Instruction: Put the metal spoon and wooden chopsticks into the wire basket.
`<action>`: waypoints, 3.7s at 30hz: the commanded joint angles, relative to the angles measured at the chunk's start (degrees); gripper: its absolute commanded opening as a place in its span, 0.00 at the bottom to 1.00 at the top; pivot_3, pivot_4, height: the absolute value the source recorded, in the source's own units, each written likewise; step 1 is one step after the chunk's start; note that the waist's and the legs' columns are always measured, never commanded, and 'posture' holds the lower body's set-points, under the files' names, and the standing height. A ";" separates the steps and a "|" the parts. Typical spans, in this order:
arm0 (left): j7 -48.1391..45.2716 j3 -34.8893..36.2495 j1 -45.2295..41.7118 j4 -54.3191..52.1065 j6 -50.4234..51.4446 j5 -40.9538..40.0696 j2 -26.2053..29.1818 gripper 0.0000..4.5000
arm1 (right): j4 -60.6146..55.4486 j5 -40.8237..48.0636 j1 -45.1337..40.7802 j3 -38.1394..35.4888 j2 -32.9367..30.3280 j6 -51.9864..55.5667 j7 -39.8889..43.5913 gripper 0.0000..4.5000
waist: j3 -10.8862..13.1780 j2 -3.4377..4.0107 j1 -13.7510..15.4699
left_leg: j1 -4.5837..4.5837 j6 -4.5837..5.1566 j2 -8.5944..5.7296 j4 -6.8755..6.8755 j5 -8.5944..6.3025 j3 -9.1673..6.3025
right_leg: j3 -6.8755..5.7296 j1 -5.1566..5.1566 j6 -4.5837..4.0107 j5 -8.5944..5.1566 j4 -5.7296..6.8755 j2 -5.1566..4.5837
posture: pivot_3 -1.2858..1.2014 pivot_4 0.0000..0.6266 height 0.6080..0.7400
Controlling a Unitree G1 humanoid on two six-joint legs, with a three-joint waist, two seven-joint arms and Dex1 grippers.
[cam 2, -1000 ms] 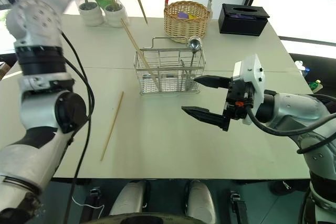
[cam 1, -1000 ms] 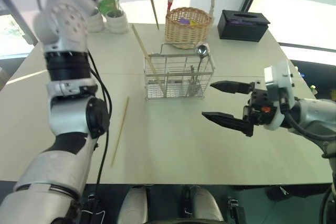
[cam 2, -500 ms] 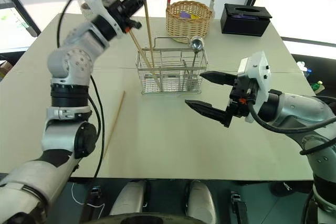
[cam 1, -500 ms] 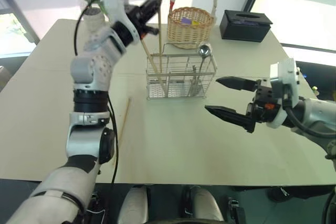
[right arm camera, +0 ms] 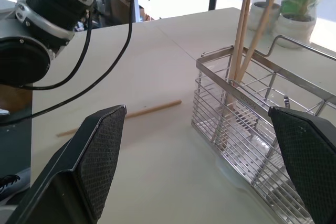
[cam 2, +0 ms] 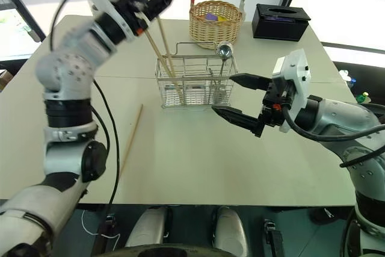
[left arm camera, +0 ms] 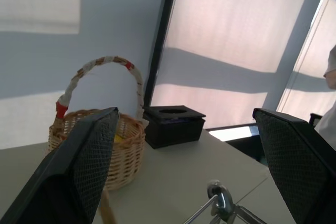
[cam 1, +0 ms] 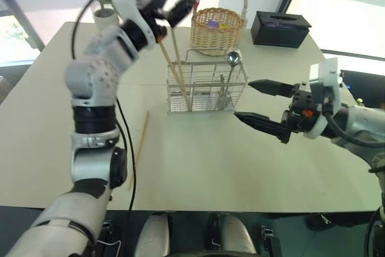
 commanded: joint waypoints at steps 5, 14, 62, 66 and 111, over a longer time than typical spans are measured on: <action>18.61 3.91 -12.25 13.01 21.51 7.12 10.58 0.99 | 0.54 -2.08 -1.83 1.74 0.77 -2.09 1.40 1.00 | -0.15 0.32 0.10 | 0.15 0.03 -0.03 -0.03 -0.02 0.01 | 0.01 0.14 0.12 -0.07 0.01 -0.01 | 0.52 0.24 0.79; 25.45 5.77 -5.89 11.62 46.95 13.04 11.41 0.99 | 1.90 -4.77 -1.99 3.26 0.95 -3.39 3.71 1.00 | -0.05 0.15 0.20 | 0.02 0.00 -0.03 -0.02 -0.01 -0.02 | 0.00 0.05 0.03 -0.01 0.08 -0.01 | 0.52 0.24 0.79; 37.02 -9.63 3.73 25.50 49.21 -8.78 8.59 0.14 | -1.86 -3.85 2.85 1.78 1.22 -3.32 3.35 1.00 | -0.13 0.28 0.07 | 0.07 -0.03 -0.05 0.04 0.00 -0.01 | 0.01 0.07 0.02 -0.01 0.05 -0.05 | 0.52 0.24 0.79; 35.65 -7.29 3.20 23.11 48.69 -4.75 10.14 0.14 | -1.62 -3.65 3.28 1.14 0.49 -3.34 4.56 1.00 | -0.12 0.28 -0.07 | 0.07 -0.03 -0.03 0.02 0.00 0.00 | 0.01 0.04 0.02 -0.01 0.06 -0.04 | 0.52 0.24 0.79; 25.42 2.08 2.42 14.88 44.94 22.16 19.64 0.98 | -1.42 -4.55 3.85 2.29 4.16 -3.50 0.37 1.00 | 0.00 -0.06 -1.09 | 0.03 0.03 -0.02 -0.01 -0.05 -0.03 | 0.02 -0.03 0.04 -0.02 0.07 -0.04 | 0.52 0.24 0.79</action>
